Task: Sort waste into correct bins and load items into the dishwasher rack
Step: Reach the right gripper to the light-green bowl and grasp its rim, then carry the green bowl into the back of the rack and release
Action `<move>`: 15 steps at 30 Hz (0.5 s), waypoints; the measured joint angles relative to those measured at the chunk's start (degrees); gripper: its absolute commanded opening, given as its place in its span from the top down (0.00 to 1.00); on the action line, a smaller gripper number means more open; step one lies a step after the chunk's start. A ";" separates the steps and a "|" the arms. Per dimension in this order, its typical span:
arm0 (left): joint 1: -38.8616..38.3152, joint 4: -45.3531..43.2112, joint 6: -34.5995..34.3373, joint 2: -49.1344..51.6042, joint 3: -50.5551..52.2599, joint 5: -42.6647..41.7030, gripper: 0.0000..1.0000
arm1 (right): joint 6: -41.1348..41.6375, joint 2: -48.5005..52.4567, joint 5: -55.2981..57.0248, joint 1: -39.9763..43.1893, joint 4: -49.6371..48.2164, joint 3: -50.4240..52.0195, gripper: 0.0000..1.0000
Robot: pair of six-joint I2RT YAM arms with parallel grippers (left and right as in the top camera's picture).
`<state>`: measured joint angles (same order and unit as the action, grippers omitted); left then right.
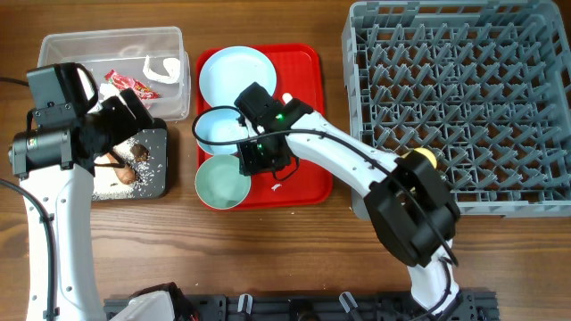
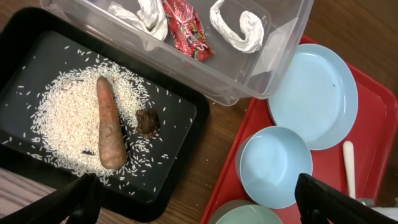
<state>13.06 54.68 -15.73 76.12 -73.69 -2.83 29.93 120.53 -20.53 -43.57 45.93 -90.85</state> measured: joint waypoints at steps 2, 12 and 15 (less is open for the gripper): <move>-0.02 0.02 0.00 0.00 0.00 0.00 0.00 | 1.25 0.92 -0.02 0.00 -0.37 0.13 0.68; 0.00 0.02 0.00 0.00 0.00 0.00 0.00 | 3.93 1.29 -0.04 0.00 -1.03 0.48 0.96; 0.00 0.02 0.00 0.00 0.00 0.00 0.00 | 4.13 1.29 0.00 -0.22 -1.03 0.48 0.96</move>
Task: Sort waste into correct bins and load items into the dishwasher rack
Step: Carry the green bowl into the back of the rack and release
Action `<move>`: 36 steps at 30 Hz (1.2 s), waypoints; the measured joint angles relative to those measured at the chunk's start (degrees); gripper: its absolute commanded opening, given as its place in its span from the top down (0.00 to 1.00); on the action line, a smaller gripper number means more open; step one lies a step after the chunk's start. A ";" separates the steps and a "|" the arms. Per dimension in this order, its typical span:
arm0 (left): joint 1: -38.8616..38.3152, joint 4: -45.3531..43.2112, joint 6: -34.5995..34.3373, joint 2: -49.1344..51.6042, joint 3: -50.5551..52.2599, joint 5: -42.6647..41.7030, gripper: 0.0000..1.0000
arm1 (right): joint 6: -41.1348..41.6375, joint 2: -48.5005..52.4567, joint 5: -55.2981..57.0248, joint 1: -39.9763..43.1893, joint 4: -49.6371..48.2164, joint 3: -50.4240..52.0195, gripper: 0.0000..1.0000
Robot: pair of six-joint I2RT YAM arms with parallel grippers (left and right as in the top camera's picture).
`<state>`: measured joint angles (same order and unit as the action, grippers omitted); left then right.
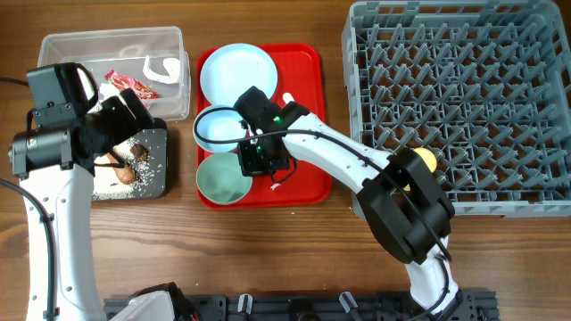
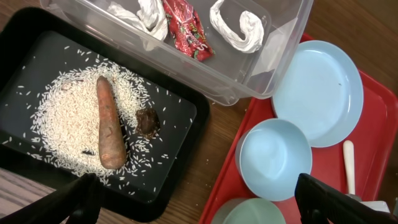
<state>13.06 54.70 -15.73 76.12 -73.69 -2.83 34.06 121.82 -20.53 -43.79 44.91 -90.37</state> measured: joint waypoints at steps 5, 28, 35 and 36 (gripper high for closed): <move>-0.02 0.00 0.00 0.00 0.00 0.00 0.00 | 0.39 0.00 -0.02 0.02 0.74 0.00 0.96; -0.02 -0.02 0.00 0.00 0.00 0.00 0.00 | -6.34 -26.45 63.25 18.56 -6.71 0.57 0.96; 0.00 0.13 0.00 0.00 0.02 0.02 0.00 | -28.13 -16.70 75.95 22.93 -34.03 0.31 0.96; -0.02 0.02 0.00 0.00 0.00 0.00 0.00 | -32.44 -14.53 77.02 23.63 -38.16 0.39 0.96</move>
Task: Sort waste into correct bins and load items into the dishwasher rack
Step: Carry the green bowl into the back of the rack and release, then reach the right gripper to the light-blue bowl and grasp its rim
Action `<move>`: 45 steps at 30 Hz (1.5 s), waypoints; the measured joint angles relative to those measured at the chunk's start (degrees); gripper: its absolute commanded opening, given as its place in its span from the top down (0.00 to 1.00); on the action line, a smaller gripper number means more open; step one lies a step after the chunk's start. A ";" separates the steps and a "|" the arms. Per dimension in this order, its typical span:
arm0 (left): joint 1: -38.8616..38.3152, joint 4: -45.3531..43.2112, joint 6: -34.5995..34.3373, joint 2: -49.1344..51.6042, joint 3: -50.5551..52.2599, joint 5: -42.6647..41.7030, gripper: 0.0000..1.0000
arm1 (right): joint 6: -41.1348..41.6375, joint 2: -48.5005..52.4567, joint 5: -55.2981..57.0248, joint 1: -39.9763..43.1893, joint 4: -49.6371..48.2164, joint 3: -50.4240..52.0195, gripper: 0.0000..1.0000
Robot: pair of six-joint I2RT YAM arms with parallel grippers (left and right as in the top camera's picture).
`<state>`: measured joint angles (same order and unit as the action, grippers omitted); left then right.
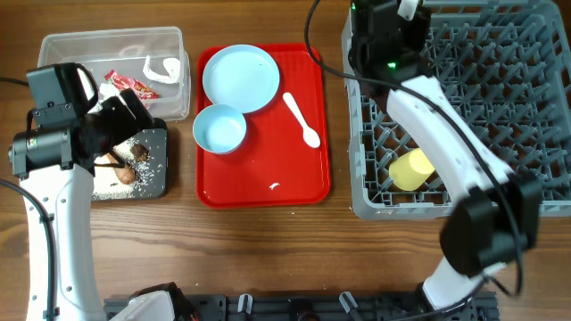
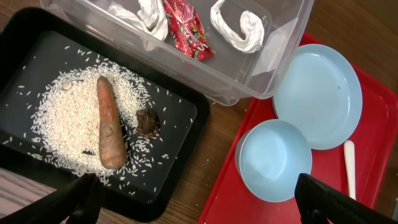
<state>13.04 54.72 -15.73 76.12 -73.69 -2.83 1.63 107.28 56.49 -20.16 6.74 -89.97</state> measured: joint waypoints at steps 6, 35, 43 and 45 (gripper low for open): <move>0.00 0.15 0.00 0.00 0.02 0.00 0.00 | -23.65 11.32 5.44 2.25 -21.42 0.00 0.96; 0.00 0.17 0.00 0.00 0.00 0.00 0.00 | -45.66 19.82 7.89 -0.70 -22.14 0.07 0.43; 0.00 0.15 0.00 0.00 0.02 0.00 0.00 | -46.38 19.82 8.59 -0.83 -22.05 0.07 0.00; 0.00 0.15 0.00 0.00 0.02 0.00 0.00 | -46.51 19.82 9.07 -1.07 -22.47 0.07 0.00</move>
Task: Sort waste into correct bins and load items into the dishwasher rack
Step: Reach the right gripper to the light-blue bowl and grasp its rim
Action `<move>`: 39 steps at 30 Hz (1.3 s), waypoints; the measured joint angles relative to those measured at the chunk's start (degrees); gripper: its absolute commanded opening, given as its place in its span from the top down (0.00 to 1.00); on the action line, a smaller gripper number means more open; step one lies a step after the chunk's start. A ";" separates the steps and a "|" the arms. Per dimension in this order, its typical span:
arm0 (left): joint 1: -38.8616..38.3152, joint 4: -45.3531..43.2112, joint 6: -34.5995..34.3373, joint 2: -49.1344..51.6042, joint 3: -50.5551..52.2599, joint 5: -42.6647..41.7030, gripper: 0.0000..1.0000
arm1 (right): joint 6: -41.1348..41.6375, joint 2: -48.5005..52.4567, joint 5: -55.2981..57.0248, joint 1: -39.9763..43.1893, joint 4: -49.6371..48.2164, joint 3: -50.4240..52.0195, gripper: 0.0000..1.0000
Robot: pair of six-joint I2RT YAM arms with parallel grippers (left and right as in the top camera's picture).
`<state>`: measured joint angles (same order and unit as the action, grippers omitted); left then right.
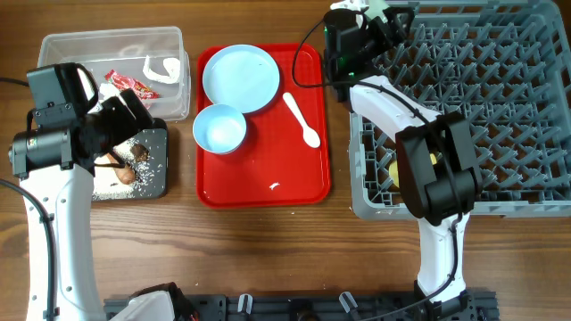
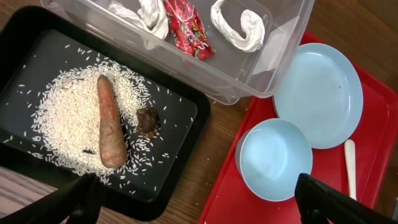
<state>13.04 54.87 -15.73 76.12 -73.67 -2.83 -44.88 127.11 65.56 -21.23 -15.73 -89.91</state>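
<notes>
On the red tray (image 1: 294,183) lie a blue plate (image 1: 239,78), a blue bowl (image 1: 219,129) and a white spoon (image 1: 302,120). My right gripper (image 1: 364,12) is at the far left corner of the grey dishwasher rack (image 1: 500,107), at the picture's top edge. A pale green sliver of the green bowl (image 1: 373,7) shows in it. A yellow cup (image 1: 393,169) sits in the rack's near left, half hidden by the right arm. My left gripper (image 2: 199,202) hangs open above the black tray (image 2: 186,118) and the red tray's edge, holding nothing.
The black tray holds scattered rice, a carrot (image 2: 109,130) and a brown lump (image 2: 148,121). Behind it a clear bin (image 2: 280,50) holds a red wrapper (image 2: 186,28) and crumpled tissues (image 2: 239,22). The rack fills the right side of the table.
My right gripper has shifted left, from over the rack's far left part to its far left corner. The left arm and the things on the red tray have not moved.
My right gripper was down at the green bowl at the red tray's front left, and was still there at the second moment. By the third, the bowl was gone from the tray and the gripper was at the rack's far side. Now it is at the corner.
</notes>
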 measured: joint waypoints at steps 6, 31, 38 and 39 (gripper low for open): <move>0.00 0.00 0.00 0.00 0.00 0.02 0.00 | -0.02 0.00 0.81 -2.25 -1.46 0.00 0.00; 0.02 0.00 0.00 0.00 0.00 0.00 0.00 | 35.76 -8.48 -19.50 -20.02 21.55 -0.22 0.00; 0.00 0.00 0.00 0.00 0.00 0.00 0.00 | 65.33 -10.80 -53.77 -20.68 33.66 -0.20 0.00; 0.02 0.00 0.00 0.00 0.00 0.00 0.00 | 68.48 -10.88 -55.93 -20.68 35.65 -0.24 0.03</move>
<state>13.06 54.87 -15.73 76.12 -73.67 -2.83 23.59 116.22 9.63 -41.91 19.92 -90.15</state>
